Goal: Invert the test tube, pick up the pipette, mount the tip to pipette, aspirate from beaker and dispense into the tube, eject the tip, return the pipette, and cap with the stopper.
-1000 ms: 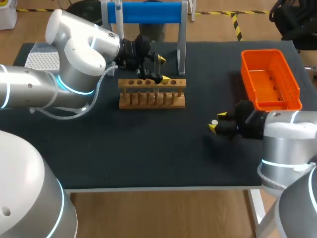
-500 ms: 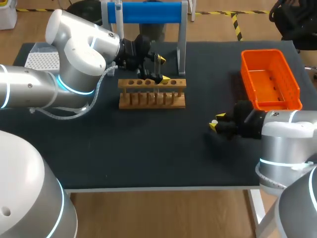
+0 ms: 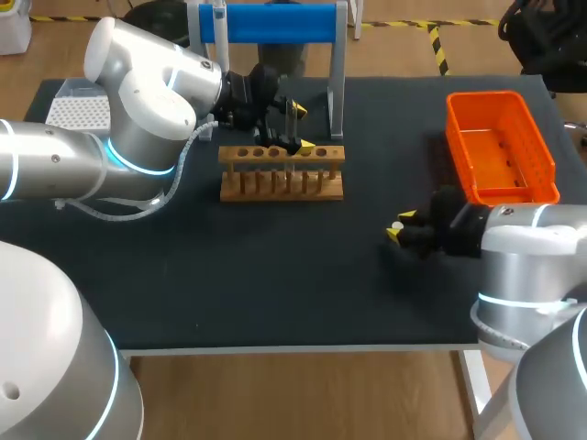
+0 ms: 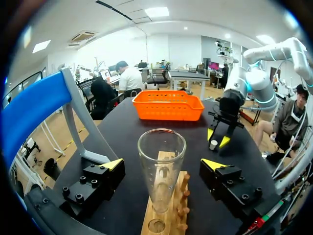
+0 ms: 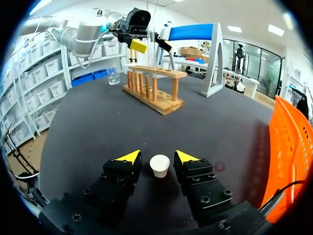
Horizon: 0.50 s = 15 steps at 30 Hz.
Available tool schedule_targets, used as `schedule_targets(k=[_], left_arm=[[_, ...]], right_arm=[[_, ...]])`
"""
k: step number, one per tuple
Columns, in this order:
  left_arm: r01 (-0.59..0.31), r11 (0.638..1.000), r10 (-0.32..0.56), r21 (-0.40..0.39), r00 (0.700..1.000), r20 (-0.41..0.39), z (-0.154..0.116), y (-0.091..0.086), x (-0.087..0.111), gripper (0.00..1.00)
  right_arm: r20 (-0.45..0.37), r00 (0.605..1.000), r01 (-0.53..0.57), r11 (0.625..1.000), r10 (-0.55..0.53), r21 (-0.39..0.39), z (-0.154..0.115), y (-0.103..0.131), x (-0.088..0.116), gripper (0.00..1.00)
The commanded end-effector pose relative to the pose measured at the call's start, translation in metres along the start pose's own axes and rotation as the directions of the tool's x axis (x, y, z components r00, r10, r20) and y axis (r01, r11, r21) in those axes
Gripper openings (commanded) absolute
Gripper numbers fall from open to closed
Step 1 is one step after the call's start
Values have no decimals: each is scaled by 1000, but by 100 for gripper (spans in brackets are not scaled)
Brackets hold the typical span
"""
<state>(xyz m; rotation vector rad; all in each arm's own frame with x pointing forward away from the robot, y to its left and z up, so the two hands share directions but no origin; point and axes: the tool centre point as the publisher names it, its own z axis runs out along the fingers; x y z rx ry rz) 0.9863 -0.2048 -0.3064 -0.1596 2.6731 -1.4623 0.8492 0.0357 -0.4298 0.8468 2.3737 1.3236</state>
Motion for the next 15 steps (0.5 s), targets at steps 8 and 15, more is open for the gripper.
schedule_targets(k=[8,15], left_arm=[[0,1000,0,0,1000,1,1,0,0,100],[0,1000,0,0,1000,1,1,0,0,100]], right_arm=[[5,1000,-4,1000,4,5,2,-1,-1,31],[14,1000,-10,1000,10,12,2,-1,-3,0]])
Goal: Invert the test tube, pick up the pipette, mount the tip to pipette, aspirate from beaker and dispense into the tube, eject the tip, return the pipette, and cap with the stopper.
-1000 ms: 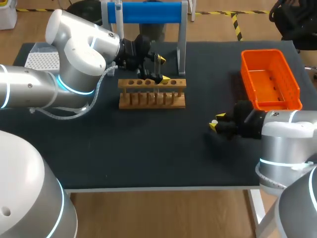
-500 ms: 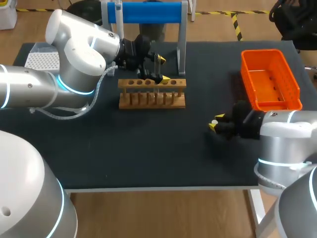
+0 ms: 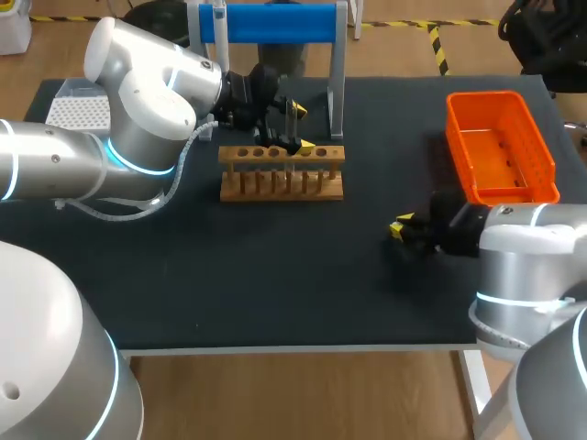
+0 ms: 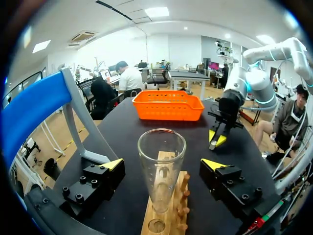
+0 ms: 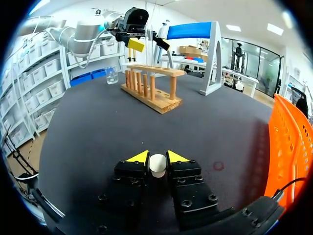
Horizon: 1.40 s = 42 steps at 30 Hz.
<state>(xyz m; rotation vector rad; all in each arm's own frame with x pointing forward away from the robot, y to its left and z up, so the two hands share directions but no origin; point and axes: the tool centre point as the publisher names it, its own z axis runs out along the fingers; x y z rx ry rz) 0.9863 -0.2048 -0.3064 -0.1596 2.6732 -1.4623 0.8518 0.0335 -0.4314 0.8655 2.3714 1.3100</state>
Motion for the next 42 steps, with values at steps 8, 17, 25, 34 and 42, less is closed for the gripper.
schedule_targets(k=[8,17,25,34,42], left_arm=[[0,1000,0,0,1000,1,1,0,0,100],[0,1000,0,0,1000,1,1,0,0,100],[0,1000,0,0,1000,1,1,0,0,100],[0,1000,0,0,1000,1,1,0,0,100],[0,1000,0,0,1000,1,1,0,0,100]], right_arm=[[-19,1000,-25,1000,25,-7,-4,14,-2,0],[-112,992,54,998,-59,-45,-16,64,-4,0],[-202,965,163,986,-167,-34,-27,119,-12,0],[-264,925,266,962,-274,-65,-36,182,-13,0],[-318,886,331,940,-338,-77,-30,218,-9,0]])
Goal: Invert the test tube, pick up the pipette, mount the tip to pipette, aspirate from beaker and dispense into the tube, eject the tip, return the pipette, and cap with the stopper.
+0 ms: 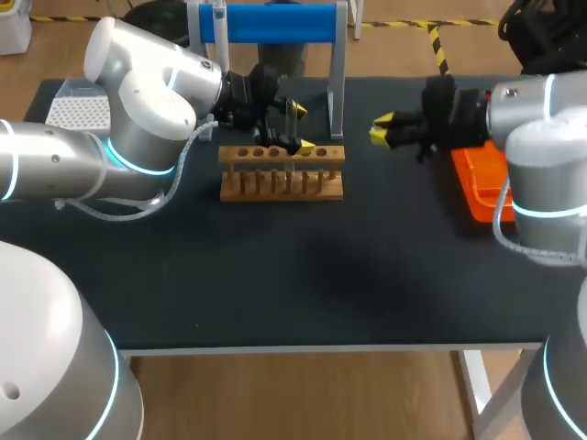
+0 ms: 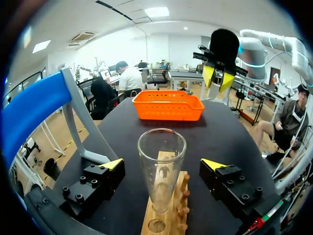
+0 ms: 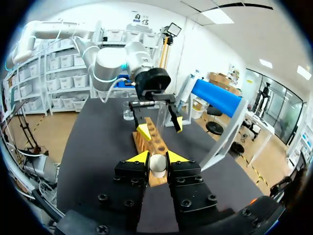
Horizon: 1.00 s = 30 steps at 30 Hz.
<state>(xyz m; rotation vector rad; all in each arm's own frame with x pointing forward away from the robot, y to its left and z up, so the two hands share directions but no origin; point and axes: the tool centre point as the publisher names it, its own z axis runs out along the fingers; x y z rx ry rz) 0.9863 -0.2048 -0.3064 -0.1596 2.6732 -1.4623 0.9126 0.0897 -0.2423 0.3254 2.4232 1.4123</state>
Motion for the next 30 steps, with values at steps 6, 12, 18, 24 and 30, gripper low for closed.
schedule_targets(k=[6,12,18,24,30], left_arm=[[0,1000,0,0,1000,1,1,0,0,100],[0,1000,0,0,1000,1,1,0,0,100],[0,1000,0,0,1000,1,1,0,0,100],[0,1000,0,0,1000,1,1,0,0,100],[0,1000,0,0,1000,1,1,0,0,100]], right_arm=[[-225,974,46,996,-29,73,13,38,-13,0],[-282,959,51,994,-23,93,23,61,-18,0],[-309,951,63,992,-25,113,32,72,-21,0],[-328,945,62,989,-16,132,44,73,-25,0],[-340,940,51,989,-2,138,56,77,-28,0]])
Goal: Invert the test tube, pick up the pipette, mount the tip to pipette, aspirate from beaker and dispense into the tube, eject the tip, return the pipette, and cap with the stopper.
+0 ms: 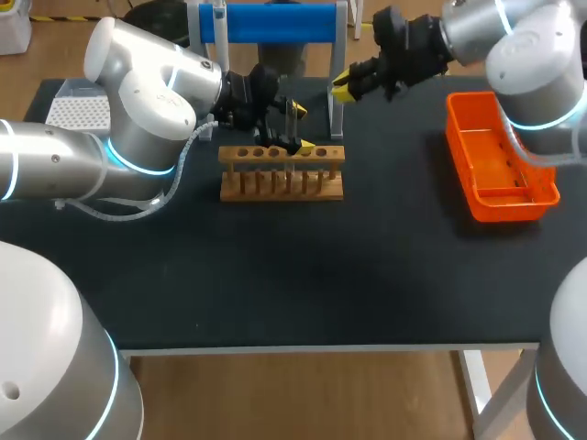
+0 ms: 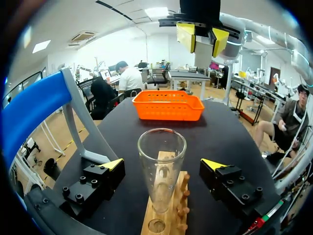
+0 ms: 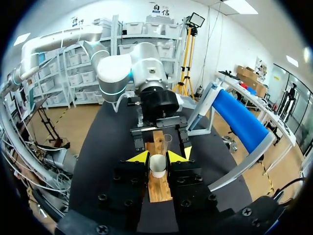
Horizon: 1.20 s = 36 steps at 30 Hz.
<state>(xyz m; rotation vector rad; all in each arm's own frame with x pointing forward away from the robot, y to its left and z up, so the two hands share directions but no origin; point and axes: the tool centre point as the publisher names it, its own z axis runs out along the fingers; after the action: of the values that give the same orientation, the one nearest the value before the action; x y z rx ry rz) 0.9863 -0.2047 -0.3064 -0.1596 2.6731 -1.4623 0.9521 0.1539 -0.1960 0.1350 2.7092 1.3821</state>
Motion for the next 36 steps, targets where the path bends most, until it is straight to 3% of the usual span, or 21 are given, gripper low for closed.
schedule_targets(k=[1,15,36], left_arm=[[0,1000,0,0,1000,1,1,0,0,100],[0,1000,0,0,1000,1,1,0,0,100],[0,1000,0,0,1000,1,1,0,0,100]], right_arm=[[-88,996,-3,999,6,31,10,6,-10,0],[-110,994,-8,1000,10,23,33,24,-14,0],[-93,996,-12,1000,11,-9,53,30,-16,0]])
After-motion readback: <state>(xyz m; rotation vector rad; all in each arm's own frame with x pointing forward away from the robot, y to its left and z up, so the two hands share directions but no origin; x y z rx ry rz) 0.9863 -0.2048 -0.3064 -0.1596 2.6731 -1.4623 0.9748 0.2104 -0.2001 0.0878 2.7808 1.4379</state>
